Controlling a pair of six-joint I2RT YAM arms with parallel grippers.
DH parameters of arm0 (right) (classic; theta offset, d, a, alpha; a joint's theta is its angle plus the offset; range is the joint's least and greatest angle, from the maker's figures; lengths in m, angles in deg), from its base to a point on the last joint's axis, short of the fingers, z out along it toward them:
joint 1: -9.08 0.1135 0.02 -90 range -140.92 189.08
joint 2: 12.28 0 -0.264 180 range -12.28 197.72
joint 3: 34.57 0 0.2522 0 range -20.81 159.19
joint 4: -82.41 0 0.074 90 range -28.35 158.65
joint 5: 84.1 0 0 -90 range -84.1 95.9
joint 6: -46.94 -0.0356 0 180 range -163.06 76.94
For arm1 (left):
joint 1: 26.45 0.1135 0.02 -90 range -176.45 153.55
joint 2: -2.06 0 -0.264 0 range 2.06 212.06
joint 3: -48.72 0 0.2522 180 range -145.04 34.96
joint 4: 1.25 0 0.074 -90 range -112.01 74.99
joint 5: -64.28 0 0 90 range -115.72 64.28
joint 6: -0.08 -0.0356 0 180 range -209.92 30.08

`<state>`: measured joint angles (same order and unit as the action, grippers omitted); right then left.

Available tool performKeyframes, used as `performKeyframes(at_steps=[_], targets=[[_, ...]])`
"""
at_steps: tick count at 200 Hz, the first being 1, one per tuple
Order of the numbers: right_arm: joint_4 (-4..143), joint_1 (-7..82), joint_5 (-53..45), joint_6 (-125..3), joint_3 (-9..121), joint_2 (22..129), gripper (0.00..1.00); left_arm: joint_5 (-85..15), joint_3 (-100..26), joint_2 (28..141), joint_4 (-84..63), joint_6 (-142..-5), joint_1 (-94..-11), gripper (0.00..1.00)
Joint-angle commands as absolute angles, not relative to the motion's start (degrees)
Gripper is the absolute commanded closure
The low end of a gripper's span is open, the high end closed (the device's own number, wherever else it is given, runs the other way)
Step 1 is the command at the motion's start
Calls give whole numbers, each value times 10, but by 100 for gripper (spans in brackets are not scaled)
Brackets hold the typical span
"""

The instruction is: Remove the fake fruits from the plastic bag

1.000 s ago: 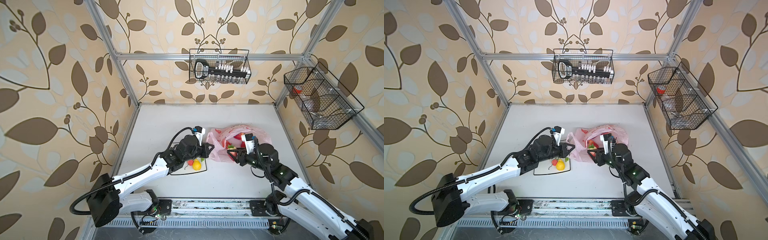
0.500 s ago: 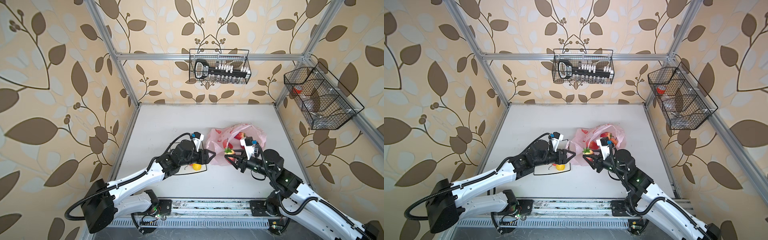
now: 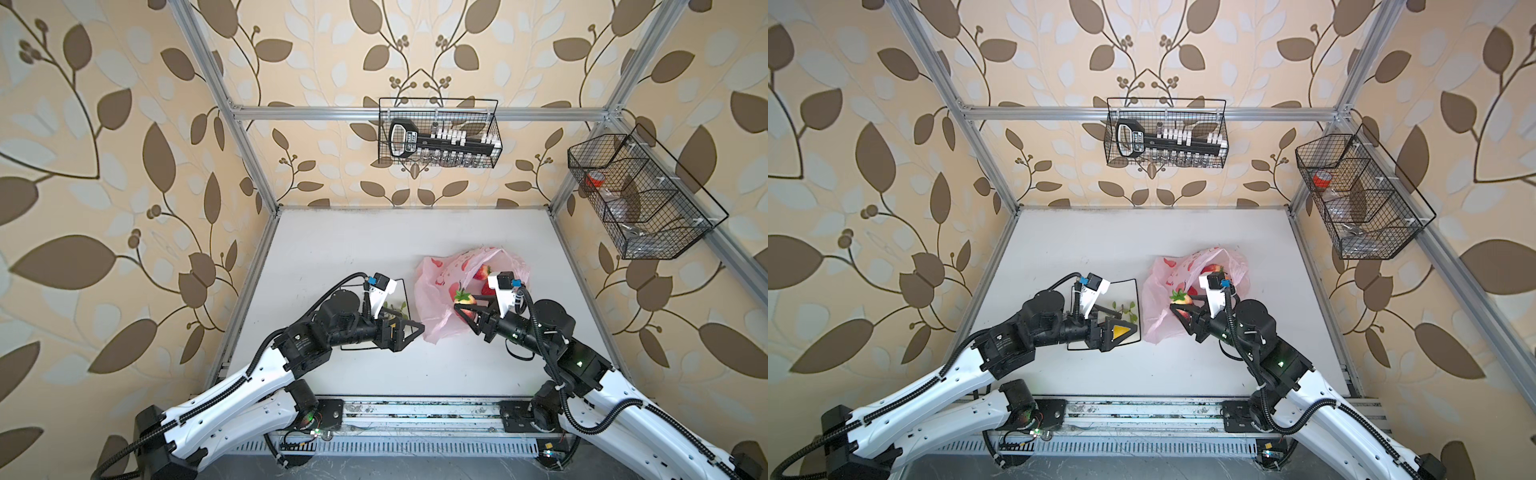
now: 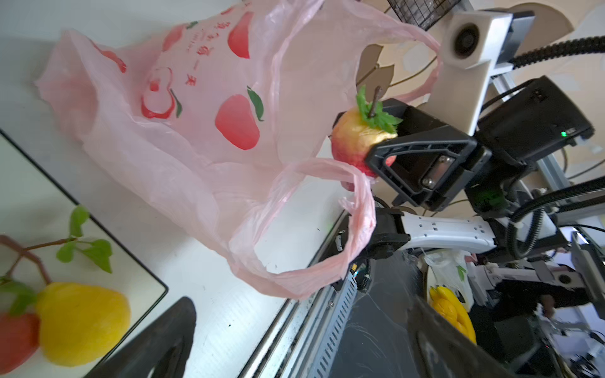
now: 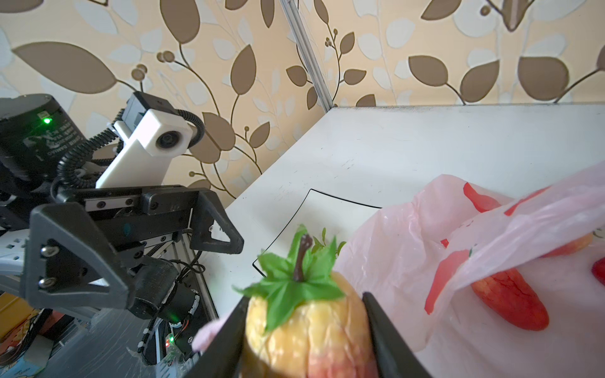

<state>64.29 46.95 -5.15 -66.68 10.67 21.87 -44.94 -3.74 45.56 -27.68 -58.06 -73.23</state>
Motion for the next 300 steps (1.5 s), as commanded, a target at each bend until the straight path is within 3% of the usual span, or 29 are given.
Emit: performKeyframes(at_steps=[1,36,67,113,202,300], targets=[[626,472,-27,-643,168,218,58,-318,-73,437,-364,-583,-731,1],[595,472,-24,-627,253,291,59,-141,-78,421,-418,-533,-719,1],[620,493,-50,-647,300,389,61,-82,-62,382,-427,-512,-663,1],[634,617,49,-627,385,578,61,-118,-67,371,-459,-520,-542,1],[603,600,125,-618,569,916,60,-133,-28,292,-486,-479,-533,1],[596,576,137,-604,618,1061,59,-205,0,283,-465,-487,-533,1]])
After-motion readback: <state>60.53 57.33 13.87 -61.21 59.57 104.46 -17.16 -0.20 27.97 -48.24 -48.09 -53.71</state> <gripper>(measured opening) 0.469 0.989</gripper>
